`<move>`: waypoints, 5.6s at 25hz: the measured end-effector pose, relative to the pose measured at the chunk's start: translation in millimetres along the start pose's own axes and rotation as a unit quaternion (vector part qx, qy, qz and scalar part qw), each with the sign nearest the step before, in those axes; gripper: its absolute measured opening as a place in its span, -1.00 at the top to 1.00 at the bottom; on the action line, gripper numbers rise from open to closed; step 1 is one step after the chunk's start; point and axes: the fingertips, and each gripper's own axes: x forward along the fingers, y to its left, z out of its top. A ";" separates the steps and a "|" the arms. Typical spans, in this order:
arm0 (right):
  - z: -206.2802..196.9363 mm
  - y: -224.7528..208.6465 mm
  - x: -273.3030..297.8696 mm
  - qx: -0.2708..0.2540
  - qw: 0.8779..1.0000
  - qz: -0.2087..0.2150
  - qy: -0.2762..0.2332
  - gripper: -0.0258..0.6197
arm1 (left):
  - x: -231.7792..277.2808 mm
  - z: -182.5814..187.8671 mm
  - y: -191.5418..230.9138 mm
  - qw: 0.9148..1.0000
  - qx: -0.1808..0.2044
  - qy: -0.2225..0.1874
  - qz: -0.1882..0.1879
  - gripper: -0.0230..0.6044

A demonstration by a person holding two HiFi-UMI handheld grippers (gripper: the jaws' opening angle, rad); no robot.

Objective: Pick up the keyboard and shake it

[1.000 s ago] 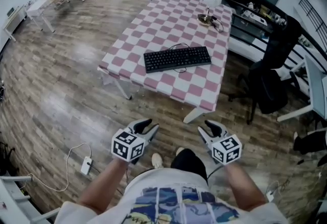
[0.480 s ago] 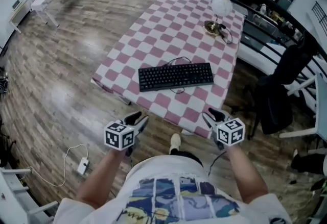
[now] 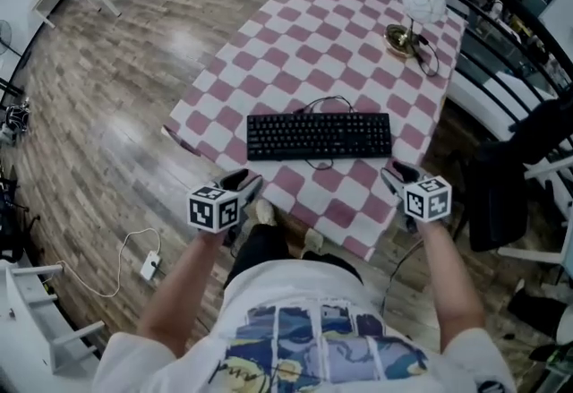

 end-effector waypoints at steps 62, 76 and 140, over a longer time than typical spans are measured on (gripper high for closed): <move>66.1 -90.7 84.1 0.003 0.999 -0.033 0.009 0.08 | 125.7 70.3 97.2 0.996 0.007 0.060 0.068 0.04; 148.1 -69.2 20.9 -0.103 0.985 -0.087 -0.110 0.09 | 85.6 140.2 78.5 0.994 0.056 -0.037 0.084 0.05; 337.4 59.5 -243.0 -0.355 0.793 -0.285 -0.405 0.24 | -154.6 355.8 -54.5 0.879 0.239 -0.390 0.137 0.05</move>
